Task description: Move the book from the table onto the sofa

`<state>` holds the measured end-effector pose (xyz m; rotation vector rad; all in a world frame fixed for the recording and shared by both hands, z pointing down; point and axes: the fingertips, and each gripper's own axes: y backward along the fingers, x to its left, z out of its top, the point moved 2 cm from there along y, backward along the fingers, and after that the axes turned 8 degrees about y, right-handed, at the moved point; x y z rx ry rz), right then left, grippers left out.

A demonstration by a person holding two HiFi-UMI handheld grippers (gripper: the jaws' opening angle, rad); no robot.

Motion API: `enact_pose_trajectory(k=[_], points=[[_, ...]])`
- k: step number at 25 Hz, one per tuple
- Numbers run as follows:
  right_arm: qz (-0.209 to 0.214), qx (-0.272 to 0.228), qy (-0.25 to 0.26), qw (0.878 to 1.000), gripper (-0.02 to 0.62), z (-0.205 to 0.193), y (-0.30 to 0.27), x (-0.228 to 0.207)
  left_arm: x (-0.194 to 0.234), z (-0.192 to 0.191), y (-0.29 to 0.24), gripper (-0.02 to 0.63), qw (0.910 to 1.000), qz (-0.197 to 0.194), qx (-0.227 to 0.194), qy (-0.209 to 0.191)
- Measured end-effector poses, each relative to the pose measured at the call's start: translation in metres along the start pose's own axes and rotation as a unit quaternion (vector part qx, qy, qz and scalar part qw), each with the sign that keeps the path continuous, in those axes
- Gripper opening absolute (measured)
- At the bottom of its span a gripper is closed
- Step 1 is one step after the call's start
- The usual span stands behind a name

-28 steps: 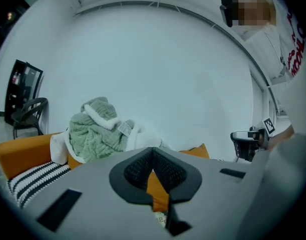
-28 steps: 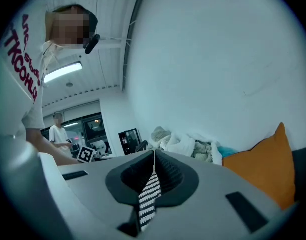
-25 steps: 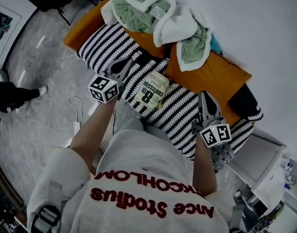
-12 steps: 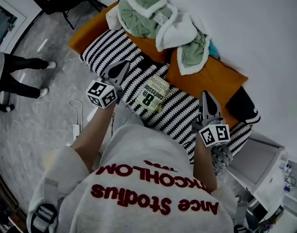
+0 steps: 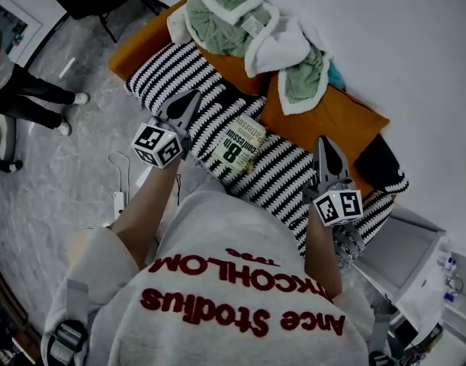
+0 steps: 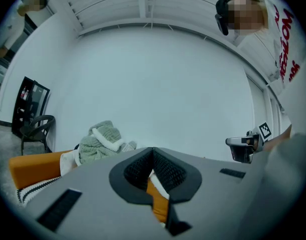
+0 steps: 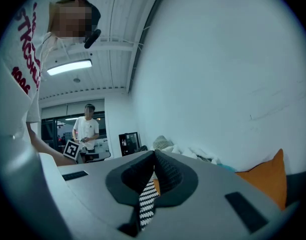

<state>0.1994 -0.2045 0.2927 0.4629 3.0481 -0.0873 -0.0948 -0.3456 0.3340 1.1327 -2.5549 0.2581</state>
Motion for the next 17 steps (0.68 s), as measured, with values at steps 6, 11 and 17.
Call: enact_pose_trajectory(k=[6, 11, 17], points=[[0.003, 0.000, -0.003, 1.000, 0.028, 0.0004, 0.0006, -0.0016, -0.0033, -0.0002, 0.0004, 0.017, 1.0000, 0.004, 0.001, -0.004], [0.004, 0.000, -0.002, 1.000, 0.028, 0.0000, 0.0003, -0.0021, -0.0040, -0.0007, 0.0013, 0.017, 1.0000, 0.004, 0.000, -0.005], [0.003, 0.002, -0.002, 1.000, 0.028, 0.0001, -0.0007, -0.0051, -0.0046, -0.0004, -0.0013, 0.017, 1.0000, 0.005, 0.001, -0.005]])
